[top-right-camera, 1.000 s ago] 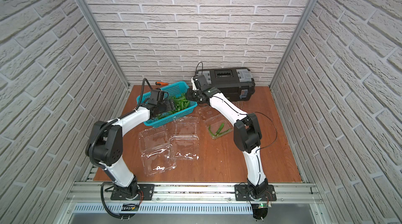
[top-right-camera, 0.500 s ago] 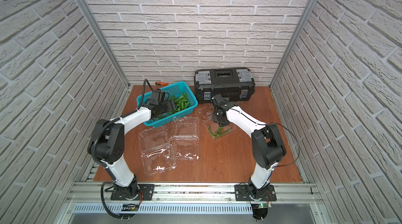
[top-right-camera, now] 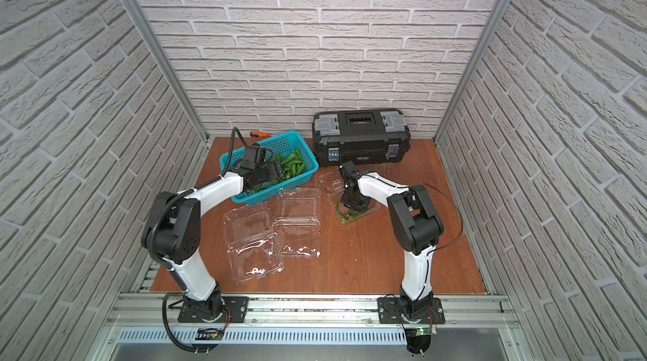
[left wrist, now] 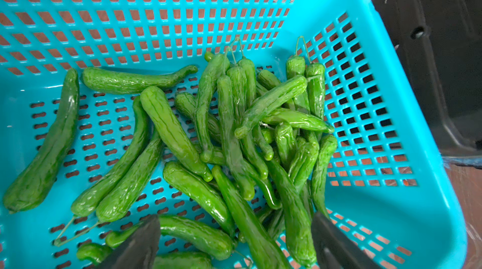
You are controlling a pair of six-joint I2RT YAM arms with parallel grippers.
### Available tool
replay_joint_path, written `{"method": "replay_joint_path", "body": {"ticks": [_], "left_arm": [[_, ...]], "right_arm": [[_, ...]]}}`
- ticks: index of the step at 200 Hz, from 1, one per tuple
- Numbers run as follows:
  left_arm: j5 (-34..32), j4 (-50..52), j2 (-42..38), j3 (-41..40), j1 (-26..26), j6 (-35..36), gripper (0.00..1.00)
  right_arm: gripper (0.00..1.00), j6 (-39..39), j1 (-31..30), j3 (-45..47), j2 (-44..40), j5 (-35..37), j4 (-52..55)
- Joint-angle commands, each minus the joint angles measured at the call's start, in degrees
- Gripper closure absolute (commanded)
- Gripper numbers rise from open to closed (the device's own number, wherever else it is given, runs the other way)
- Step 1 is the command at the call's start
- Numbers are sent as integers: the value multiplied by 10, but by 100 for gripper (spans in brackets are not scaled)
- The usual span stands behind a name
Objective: Take small green peppers out of containers
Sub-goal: Pick up the green pepper from the packing box, then place the green pepper in the basket.
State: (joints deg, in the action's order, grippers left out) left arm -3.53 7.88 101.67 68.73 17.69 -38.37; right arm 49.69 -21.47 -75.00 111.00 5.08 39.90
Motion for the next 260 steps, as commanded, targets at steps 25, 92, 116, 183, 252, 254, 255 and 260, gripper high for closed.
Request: {"method": "replay_joint_path", "body": {"ticks": [25,92,116,183,252,254,255,260], "left_arm": [[5,-15,-3,11,1,5,10],[-9,-15,-4,3,0,-13,10],[-22,-12,-15,-5,-1,-13,9],[-63,-13,-51,-29,-9,-22,9],[-61,-18,-33,-19,-9,-35,8],[-61,-19,-32,-19,-9,-37,8],[-60,-18,-31,-19,-9,-37,8],[-59,-20,-29,-19,-9,-39,8]], "right_arm": [[93,-6,2,-12,7,-9,-4],[97,-47,-36,-79,-71,15,-22],[97,-71,-62,-151,-67,-7,-62],[68,-61,-70,-293,53,-224,-253],[68,-144,-66,-180,-56,-85,-125],[68,-141,-66,-178,-57,-76,-112],[68,-140,-66,-176,-59,-71,-109],[68,-133,-64,-169,-63,-50,-82]]}}
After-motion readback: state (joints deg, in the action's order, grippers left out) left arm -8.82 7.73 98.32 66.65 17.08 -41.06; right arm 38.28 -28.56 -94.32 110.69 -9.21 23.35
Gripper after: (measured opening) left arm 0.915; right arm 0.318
